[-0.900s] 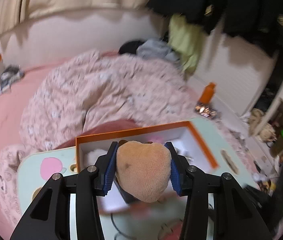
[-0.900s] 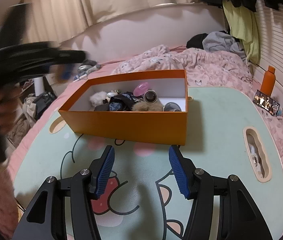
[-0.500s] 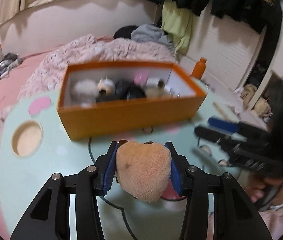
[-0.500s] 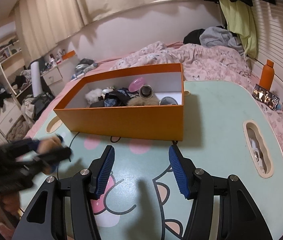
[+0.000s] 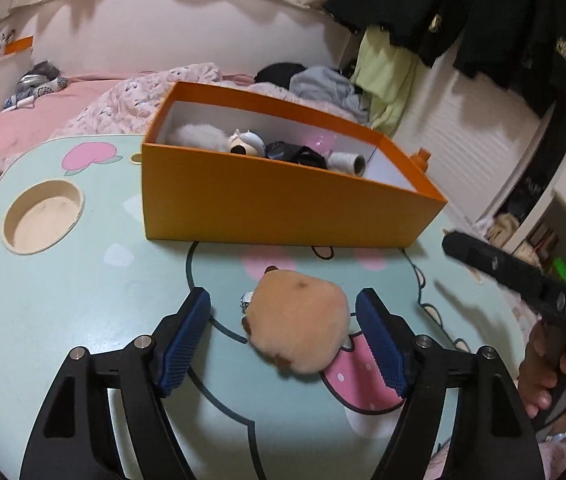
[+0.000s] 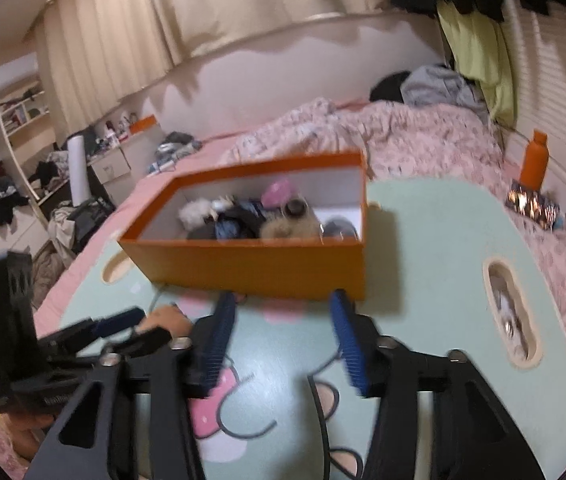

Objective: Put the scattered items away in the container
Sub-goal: 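Lower the tan plush out of the orange box onto the table with the left gripper, then reach into the orange box and grasp the pink translucent toy with the right gripper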

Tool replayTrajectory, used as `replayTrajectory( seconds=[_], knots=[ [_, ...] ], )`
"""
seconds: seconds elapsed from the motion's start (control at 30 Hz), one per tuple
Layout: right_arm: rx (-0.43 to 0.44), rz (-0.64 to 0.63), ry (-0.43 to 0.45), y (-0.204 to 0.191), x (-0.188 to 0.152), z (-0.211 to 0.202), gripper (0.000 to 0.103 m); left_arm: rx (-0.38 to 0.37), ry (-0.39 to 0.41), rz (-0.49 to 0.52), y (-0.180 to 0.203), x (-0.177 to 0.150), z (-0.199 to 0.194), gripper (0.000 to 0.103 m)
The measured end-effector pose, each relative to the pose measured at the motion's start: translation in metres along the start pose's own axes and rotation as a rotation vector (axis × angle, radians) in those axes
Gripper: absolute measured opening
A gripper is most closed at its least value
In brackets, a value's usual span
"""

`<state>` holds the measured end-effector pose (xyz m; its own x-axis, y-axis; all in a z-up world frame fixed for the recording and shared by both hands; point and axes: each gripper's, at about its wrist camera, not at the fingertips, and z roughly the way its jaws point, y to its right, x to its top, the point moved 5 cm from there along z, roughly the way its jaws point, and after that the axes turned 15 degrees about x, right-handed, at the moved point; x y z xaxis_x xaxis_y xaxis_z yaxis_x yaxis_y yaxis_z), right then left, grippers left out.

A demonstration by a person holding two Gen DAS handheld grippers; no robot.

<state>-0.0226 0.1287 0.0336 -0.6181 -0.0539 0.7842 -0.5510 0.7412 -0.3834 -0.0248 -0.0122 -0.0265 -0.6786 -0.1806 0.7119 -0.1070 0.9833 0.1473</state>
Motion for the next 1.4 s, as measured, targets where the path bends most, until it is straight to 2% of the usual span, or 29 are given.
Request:
replayTrajectory(
  seconds=[0.1, 0.17, 0.3, 0.4, 0.47, 0.63, 0.8, 0.93, 1.07, 1.2, 1.4],
  knots=[
    [0.048, -0.027, 0.024, -0.008, 0.025, 0.004, 0.040, -0.029, 0.016, -0.004, 0.001, -0.002, -0.001, 0.075],
    [0.068, -0.021, 0.012, -0.009, 0.046, 0.016, 0.035, -0.030, 0.029, 0.004, 0.004, -0.003, -0.003, 0.075],
    [0.101, 0.035, -0.086, -0.004, 0.087, 0.063, 0.030, -0.012, 0.033, 0.018, 0.007, -0.003, -0.002, 0.075],
    [0.098, 0.120, -0.170, 0.009, 0.103, 0.098, 0.028, -0.011, 0.032, 0.016, 0.007, -0.004, -0.002, 0.075],
    [0.080, 0.154, -0.194, 0.017, 0.108, 0.111, 0.028, -0.016, 0.038, 0.013, 0.005, -0.004, -0.003, 0.075],
    [0.020, 0.182, -0.268, 0.027, 0.106, 0.137, 0.028, -0.020, 0.043, 0.011, 0.005, -0.003, -0.004, 0.075],
    [-0.021, 0.185, -0.301, 0.030, 0.098, 0.148, 0.028, -0.019, 0.044, 0.017, 0.007, -0.003, -0.005, 0.075],
    [-0.061, 0.138, -0.339, 0.029, 0.096, 0.155, 0.029, -0.019, 0.042, 0.020, 0.008, -0.003, -0.005, 0.075],
    [-0.050, 0.150, -0.421, 0.031, 0.093, 0.173, 0.030, -0.018, 0.040, 0.023, 0.010, -0.004, -0.006, 0.075],
    [-0.030, 0.201, -0.454, 0.039, 0.092, 0.187, 0.034, -0.020, 0.042, 0.020, 0.009, -0.005, -0.007, 0.075],
    [-0.061, 0.142, -0.505, 0.033, 0.092, 0.194, 0.034, -0.018, 0.038, 0.020, 0.010, -0.005, -0.005, 0.075]
  ],
)
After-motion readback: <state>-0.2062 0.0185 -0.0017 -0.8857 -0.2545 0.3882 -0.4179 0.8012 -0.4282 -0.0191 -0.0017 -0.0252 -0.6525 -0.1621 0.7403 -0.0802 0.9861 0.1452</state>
